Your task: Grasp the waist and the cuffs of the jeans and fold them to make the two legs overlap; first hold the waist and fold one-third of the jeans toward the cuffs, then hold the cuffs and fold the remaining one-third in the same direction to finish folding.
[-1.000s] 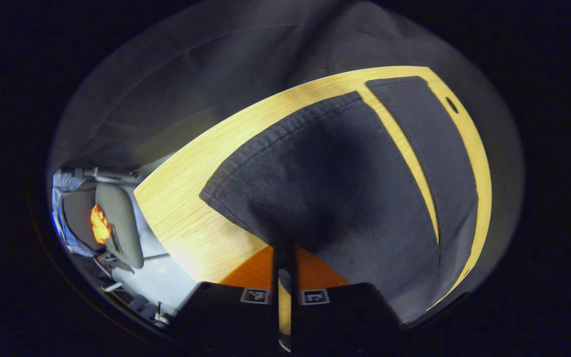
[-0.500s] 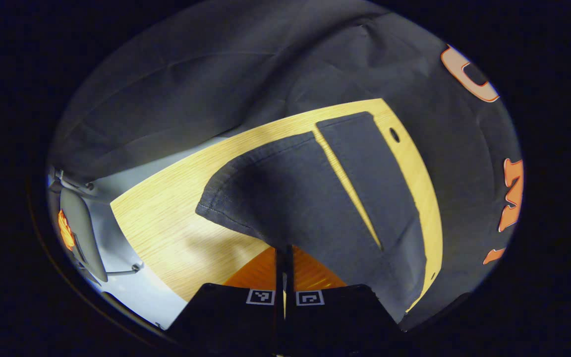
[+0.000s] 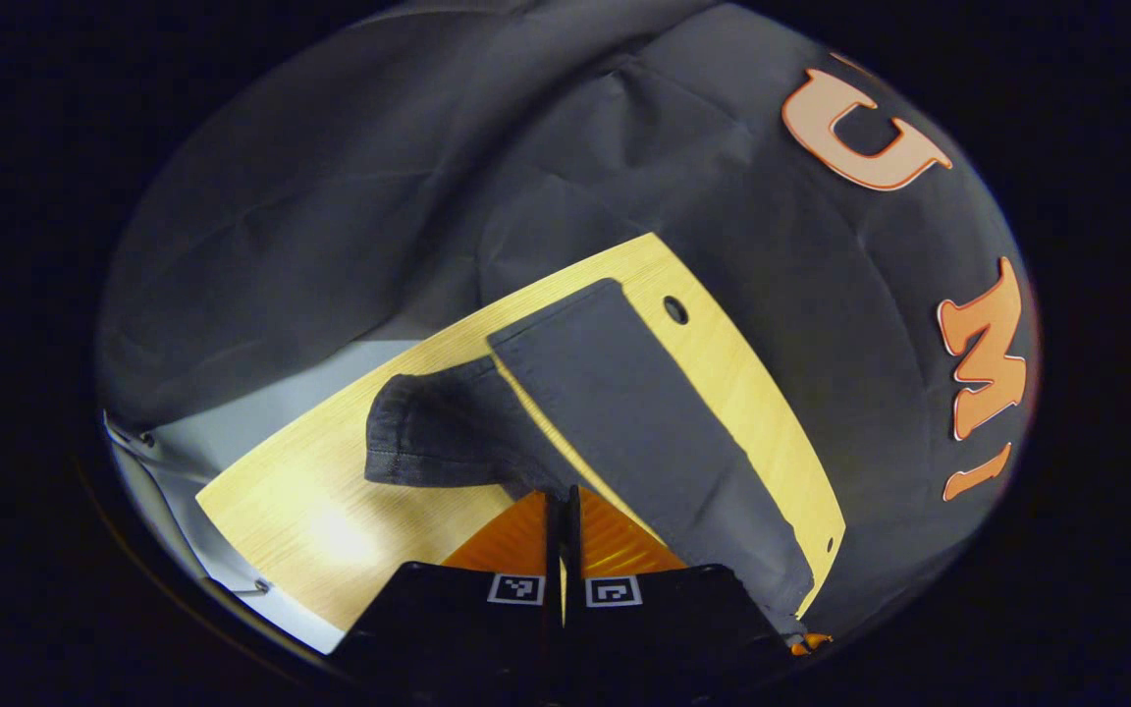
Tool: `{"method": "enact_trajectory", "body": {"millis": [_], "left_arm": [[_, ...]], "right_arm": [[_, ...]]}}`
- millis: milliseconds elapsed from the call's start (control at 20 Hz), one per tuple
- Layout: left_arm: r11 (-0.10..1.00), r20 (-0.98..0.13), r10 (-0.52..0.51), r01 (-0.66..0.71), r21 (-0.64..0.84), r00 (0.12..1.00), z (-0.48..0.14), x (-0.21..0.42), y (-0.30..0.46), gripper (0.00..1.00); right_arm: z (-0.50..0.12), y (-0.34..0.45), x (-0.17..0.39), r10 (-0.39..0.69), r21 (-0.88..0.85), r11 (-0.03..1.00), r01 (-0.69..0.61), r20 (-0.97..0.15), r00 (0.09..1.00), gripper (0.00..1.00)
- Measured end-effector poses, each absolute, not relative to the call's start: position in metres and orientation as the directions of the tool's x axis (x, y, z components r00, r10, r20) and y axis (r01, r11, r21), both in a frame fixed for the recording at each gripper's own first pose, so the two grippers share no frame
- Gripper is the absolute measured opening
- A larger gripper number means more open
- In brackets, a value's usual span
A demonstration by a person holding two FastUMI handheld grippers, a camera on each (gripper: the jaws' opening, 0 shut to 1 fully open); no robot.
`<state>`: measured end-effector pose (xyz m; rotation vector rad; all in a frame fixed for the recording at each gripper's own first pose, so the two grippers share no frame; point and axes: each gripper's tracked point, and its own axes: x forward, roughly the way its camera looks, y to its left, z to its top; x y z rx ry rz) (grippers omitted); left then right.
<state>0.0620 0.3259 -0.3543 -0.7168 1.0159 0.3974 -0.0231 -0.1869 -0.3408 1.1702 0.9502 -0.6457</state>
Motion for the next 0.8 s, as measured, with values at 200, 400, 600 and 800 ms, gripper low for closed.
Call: {"method": "enact_trajectory", "body": {"millis": [200,400,600,800], "left_arm": [[0.745,-0.866,-0.015,-0.572,-0.343,0.5,-0.352,0.092,0.324,0.01],[0.753,-0.87,-0.011,-0.569,-0.332,0.493,-0.362,0.117,0.325,0.01],[0.779,-0.88,-0.012,-0.548,-0.306,0.474,-0.378,0.148,0.323,0.01],[0.806,-0.878,-0.003,-0.519,-0.286,0.478,-0.386,0.186,0.322,0.01]], "right_arm": [[-0.332,-0.187,0.001,0.06,0.491,0.296,0.819,-0.866,0.497,0.06],[-0.331,-0.188,0.024,0.066,0.501,0.293,0.814,-0.86,0.505,0.06],[-0.337,-0.191,0.054,0.079,0.498,0.3,0.814,-0.863,0.499,0.06],[-0.346,-0.195,0.084,0.078,0.483,0.315,0.817,-0.871,0.485,0.06]]}}
